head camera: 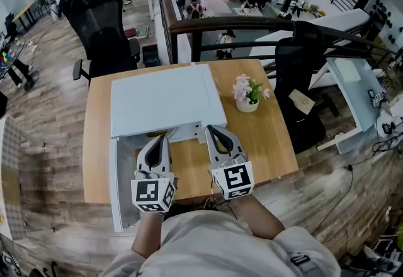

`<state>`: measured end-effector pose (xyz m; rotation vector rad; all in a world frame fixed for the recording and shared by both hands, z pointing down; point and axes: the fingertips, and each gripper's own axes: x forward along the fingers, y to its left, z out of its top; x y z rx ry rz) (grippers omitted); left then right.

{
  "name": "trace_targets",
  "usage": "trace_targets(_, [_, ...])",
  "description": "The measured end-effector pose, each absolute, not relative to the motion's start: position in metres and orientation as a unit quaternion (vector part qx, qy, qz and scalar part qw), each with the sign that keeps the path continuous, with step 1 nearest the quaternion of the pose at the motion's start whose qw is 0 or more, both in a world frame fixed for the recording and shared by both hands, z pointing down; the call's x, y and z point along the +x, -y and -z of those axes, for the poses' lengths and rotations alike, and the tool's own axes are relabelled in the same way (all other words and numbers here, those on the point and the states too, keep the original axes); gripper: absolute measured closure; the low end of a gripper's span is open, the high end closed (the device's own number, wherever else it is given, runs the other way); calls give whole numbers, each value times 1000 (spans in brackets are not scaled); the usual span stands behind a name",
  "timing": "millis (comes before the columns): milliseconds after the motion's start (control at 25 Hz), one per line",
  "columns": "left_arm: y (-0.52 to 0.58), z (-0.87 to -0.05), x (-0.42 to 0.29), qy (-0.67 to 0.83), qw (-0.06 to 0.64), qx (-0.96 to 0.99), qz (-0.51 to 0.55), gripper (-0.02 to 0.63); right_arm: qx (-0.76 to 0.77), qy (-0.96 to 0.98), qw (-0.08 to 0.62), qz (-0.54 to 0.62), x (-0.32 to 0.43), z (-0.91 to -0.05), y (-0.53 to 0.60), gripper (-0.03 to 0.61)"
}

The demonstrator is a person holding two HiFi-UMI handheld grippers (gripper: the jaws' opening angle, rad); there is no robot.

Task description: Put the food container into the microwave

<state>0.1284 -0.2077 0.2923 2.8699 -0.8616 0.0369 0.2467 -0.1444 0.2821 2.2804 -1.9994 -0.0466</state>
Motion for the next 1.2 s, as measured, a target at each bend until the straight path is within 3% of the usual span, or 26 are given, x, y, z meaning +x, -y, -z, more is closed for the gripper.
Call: trace_targets(1200, [199, -298, 135, 275, 75, 958, -24, 603, 758, 650, 54, 14, 251, -283, 133, 577])
